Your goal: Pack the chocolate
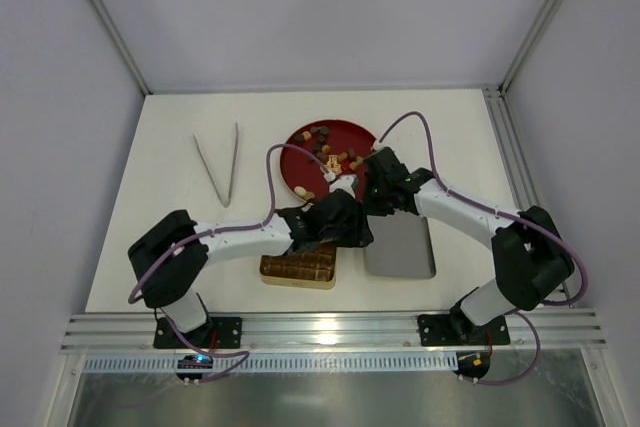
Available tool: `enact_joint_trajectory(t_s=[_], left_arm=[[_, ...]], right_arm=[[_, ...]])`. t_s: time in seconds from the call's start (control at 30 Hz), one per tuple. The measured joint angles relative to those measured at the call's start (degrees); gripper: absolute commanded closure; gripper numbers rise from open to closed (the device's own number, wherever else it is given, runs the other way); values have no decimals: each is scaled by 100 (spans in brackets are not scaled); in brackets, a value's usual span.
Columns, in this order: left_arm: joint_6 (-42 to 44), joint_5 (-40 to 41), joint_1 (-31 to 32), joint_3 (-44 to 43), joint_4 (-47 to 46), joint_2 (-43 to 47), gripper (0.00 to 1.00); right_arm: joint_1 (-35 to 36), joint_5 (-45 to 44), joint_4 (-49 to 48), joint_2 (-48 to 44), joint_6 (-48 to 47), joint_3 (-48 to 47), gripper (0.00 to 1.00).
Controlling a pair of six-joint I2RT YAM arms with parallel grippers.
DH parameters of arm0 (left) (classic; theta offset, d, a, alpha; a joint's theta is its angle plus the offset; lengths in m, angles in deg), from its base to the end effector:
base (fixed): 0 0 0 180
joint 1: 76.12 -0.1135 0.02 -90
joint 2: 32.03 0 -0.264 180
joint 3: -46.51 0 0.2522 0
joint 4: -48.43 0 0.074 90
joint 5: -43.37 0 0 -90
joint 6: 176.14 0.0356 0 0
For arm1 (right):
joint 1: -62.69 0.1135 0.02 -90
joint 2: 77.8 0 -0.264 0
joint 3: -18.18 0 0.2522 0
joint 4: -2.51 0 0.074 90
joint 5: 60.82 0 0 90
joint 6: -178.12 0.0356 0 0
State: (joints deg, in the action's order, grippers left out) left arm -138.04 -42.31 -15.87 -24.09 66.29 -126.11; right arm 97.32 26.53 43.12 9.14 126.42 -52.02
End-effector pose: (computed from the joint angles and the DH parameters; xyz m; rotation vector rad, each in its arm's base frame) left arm 0.1772 -0.3045 0.2040 0.1377 2.4651 -0.8742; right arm 0.2532 0.1728 0.2122 0.1019 2.6250 0.4084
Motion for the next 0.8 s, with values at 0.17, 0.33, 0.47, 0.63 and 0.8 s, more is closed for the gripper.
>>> enact_joint_trajectory(t_s=[0.17, 0.33, 0.47, 0.63, 0.8], left_arm=[[-63, 70, 42, 2, -219, -125, 56], [-203, 229, 144, 111, -531, -221, 57], [-367, 426, 212, 348, -822, -280, 57], [-483, 627, 275, 560, -1241, -358, 57], [-496, 769, 337, 610, -1596, -372, 60]], right_arm=[[-33, 74, -11, -4, 2, 4, 96], [-66, 127, -13, -24, 11, 4, 96], [-101, 278, -46, -48, 66, 4, 96], [-101, 415, -70, -133, 92, 11, 96], [-111, 474, -72, -262, 92, 33, 96]])
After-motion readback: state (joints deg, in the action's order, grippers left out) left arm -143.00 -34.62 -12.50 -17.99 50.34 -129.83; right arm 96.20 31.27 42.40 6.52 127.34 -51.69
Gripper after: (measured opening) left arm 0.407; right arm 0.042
